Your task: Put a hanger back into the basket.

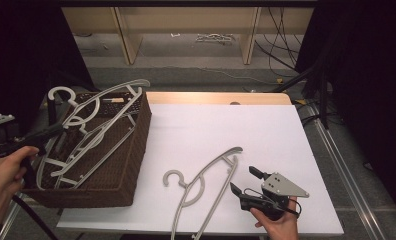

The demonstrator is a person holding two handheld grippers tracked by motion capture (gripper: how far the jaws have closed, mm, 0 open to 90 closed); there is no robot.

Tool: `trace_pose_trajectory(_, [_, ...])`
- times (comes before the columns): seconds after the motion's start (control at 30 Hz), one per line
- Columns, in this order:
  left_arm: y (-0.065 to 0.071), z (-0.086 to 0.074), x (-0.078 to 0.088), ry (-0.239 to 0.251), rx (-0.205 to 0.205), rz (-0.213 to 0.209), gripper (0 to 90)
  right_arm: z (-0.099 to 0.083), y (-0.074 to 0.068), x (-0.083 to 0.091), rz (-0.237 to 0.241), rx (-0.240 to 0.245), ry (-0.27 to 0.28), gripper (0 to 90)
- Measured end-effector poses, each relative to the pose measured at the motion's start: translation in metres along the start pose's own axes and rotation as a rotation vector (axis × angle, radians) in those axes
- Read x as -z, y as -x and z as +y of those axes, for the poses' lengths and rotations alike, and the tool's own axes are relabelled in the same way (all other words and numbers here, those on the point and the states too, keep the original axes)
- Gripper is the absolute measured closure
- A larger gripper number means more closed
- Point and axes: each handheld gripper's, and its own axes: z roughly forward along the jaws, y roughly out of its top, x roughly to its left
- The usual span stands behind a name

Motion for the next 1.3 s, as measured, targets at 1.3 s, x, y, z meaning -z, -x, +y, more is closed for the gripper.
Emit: trace_pose_trajectory(1.3, [-0.038, -0.01, -0.056, -0.2, -0.24, 0.11, 81.9, -0.001, 0.0, -0.004, 0.006, 0.001, -0.013, 22.4])
